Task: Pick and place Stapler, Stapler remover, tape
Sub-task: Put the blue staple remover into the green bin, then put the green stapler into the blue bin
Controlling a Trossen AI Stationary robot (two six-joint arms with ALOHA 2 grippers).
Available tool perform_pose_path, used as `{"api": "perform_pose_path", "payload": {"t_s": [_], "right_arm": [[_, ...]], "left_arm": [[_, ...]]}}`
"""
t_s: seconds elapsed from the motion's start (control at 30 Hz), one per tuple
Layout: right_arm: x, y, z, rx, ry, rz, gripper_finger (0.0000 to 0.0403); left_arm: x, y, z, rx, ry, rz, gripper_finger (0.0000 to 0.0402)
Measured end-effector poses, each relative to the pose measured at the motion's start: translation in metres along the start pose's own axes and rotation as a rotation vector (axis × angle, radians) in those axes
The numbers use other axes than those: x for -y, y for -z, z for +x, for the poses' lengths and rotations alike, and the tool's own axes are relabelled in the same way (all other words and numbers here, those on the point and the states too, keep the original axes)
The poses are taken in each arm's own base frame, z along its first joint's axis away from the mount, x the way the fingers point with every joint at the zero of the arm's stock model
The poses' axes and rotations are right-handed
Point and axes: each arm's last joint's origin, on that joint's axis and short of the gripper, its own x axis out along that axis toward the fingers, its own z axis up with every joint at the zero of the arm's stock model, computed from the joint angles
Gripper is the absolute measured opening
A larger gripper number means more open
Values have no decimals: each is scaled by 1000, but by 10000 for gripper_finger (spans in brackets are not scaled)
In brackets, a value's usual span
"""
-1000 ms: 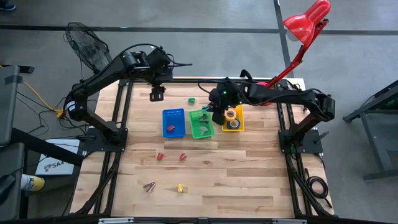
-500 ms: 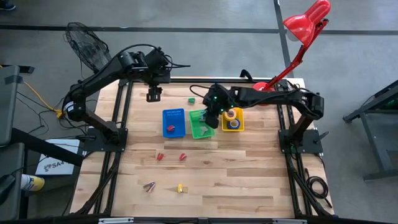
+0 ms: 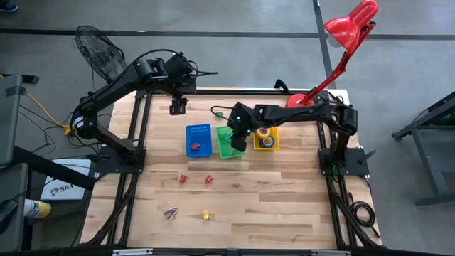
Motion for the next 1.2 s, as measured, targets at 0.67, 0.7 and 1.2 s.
{"api": "perform_pose_path", "payload": {"t_s": [0.67,0.7,1.2], "right_arm": [[14,4,-1,-43,-83,-10,216],[15,3,-6,-37,-84,-11,217],[35,-7,-98,118,15,-106,220]], "left_arm": [[11,-2,54,60,34,-89,229],[12,-2,59,63,35,-97,229],[0,-4,137,145,162,-109,229]]}}
